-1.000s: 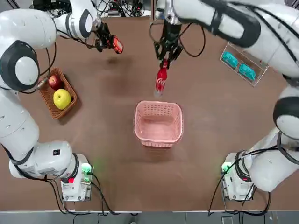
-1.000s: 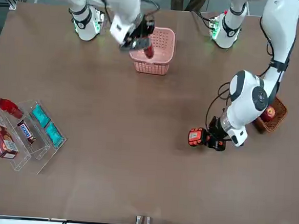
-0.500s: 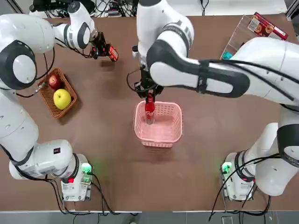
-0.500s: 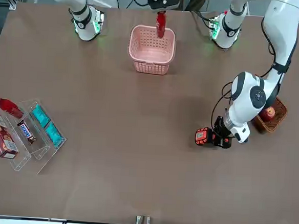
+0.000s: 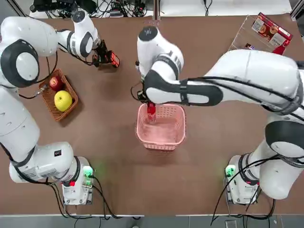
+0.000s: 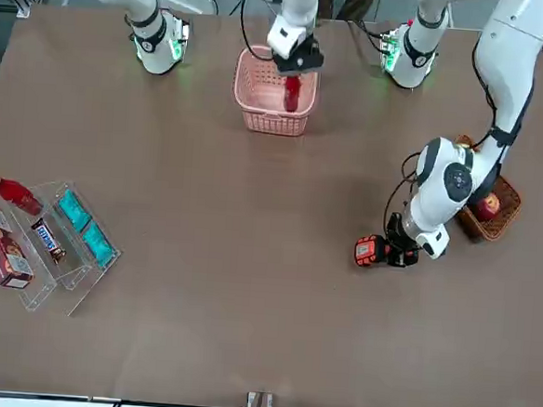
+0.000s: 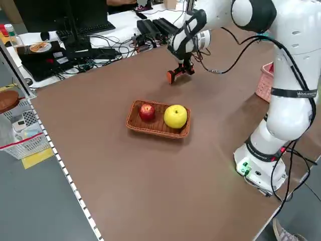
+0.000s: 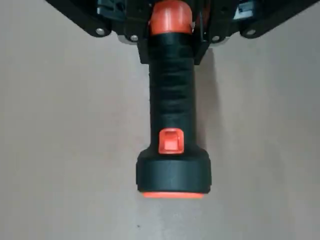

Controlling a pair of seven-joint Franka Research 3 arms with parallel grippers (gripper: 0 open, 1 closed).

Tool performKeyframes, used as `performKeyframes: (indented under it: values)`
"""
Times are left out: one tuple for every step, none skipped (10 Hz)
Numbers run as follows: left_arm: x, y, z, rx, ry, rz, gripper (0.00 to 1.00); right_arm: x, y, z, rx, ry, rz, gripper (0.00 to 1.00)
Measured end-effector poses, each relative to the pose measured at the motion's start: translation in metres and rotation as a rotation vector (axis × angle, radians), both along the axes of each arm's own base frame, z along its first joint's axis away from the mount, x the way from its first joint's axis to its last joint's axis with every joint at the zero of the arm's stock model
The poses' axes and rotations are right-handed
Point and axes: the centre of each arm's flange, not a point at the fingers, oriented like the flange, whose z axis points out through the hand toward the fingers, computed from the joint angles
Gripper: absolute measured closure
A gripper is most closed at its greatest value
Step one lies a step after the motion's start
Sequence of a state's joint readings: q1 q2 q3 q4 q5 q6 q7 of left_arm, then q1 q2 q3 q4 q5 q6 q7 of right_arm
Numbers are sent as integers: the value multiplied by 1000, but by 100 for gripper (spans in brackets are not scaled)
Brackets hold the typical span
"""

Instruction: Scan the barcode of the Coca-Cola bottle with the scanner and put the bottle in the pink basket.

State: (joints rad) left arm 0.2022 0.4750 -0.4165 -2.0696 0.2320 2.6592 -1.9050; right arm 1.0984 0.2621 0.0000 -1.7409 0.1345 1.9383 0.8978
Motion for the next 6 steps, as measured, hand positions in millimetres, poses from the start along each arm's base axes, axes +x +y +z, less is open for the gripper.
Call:
performKeyframes:
  values:
    - [0, 0, -6, 6, -4, 3, 63, 0, -5, -15, -16, 6, -4, 68]
    - [0, 0, -9, 5, -9, 3, 63, -1, -9, -25, -32, 13, -8, 68]
    - [0, 1, -11, 3, -9, 4, 63, -1, -13, -32, -42, 17, -11, 68]
    - [0, 1, -11, 4, -10, 3, 63, -1, -15, -37, -50, 21, -12, 68]
    - [0, 2, -11, 14, -15, -8, 63, -1, -17, -40, -56, 23, -13, 68]
    - [1, 4, -11, 25, -19, -18, 62, -1, -17, -41, -54, 22, -15, 68]
